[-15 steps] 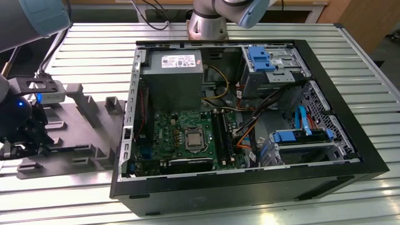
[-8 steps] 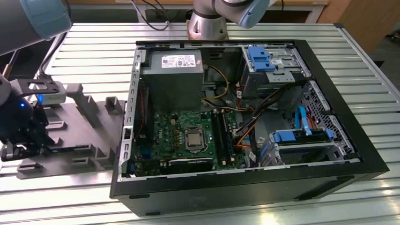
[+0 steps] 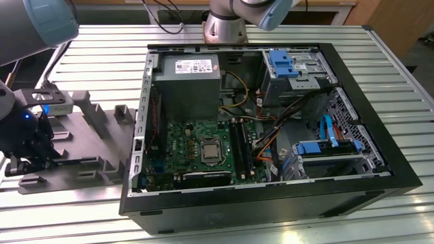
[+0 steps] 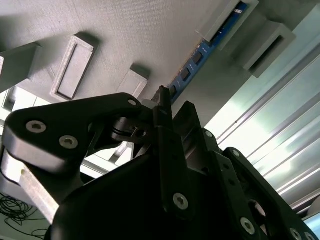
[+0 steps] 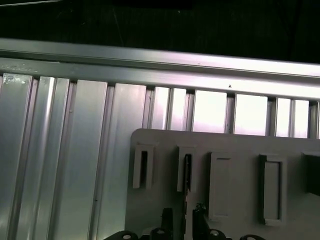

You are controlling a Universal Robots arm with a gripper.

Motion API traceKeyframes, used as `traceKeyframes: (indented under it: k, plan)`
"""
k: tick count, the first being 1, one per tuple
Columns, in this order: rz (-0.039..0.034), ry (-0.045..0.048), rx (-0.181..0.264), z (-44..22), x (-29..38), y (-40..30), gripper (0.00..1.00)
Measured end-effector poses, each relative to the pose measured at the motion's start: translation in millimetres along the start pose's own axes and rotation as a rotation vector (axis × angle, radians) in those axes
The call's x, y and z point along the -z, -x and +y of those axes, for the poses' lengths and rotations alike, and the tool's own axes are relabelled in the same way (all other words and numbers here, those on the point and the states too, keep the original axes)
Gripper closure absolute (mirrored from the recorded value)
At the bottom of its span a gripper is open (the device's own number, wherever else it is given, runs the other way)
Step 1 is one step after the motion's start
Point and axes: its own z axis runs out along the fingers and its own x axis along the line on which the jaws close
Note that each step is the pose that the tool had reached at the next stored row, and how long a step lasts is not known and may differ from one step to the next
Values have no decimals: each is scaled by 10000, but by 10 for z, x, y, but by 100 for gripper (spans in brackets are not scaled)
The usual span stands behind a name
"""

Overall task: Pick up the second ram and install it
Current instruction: 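Pick up the second ram and move it above second insertion slot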

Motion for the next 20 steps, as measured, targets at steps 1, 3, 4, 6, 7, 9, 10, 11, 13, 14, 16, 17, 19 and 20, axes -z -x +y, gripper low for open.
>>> traceKeyframes:
  k: [1, 3, 4, 6, 7, 9, 10, 11, 13, 14, 16, 17, 19, 20]
  plan:
    - [0, -1, 9, 5, -9, 6, 70]
    - [1, 1, 24, 18, -25, 19, 70]
    - [0, 0, 30, 22, -33, 26, 70]
    - [1, 1, 39, 27, -42, 41, 70]
    - [0, 1, 40, 27, -43, 45, 70]
    - [0, 1, 42, 27, -44, 46, 70]
    - [0, 1, 40, 27, -44, 48, 70]
    - [0, 1, 40, 27, -43, 49, 70]
    - [0, 1, 40, 27, -41, 50, 70]
    - [0, 1, 40, 27, -40, 50, 70]
    - [-1, -1, 41, 27, -40, 50, 70]
    - [0, 0, 41, 27, -38, 50, 70]
    - [0, 0, 40, 27, -37, 50, 70]
    - [0, 0, 40, 27, -37, 50, 70]
